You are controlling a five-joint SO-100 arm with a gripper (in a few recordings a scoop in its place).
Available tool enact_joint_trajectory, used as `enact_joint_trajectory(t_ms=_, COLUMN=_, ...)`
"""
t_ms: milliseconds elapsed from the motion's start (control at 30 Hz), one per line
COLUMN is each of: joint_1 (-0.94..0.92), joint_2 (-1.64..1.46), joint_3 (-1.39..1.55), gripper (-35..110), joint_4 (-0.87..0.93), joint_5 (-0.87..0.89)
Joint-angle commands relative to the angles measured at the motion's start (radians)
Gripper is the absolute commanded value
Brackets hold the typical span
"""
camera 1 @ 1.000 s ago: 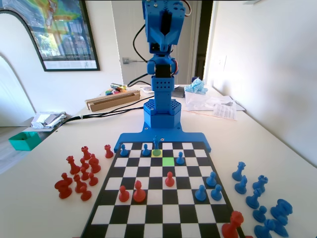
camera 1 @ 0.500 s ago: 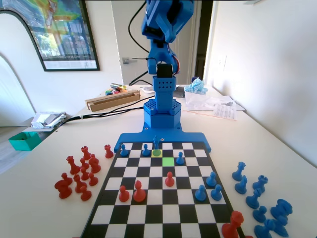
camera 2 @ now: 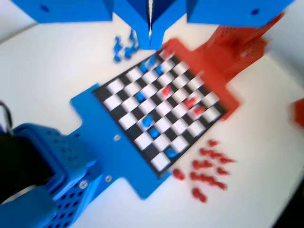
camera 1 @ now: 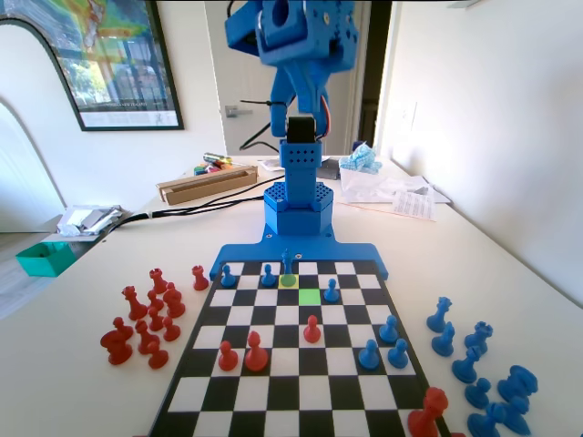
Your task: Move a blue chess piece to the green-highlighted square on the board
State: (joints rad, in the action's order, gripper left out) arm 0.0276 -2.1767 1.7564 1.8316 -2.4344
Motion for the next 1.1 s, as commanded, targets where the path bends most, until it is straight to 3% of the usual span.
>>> enact_joint_trajectory(t_ms=0, joint_1=0.008, joint_2=0.109, joint_3=-0.067, gripper=2, joint_4=0.021, joint_5=-0.035)
enact_joint_trajectory(t_ms=467, joint_1=-0.035, joint_2=0.206, joint_3=0.052, gripper=11, joint_4=-0.005, joint_5=-0.074)
enact_joint_trajectory(t_ms=1067, joint_1=-0.206, joint_2=0.249, joint_3=0.279, gripper=13, joint_4=-0.327, joint_5=-0.097)
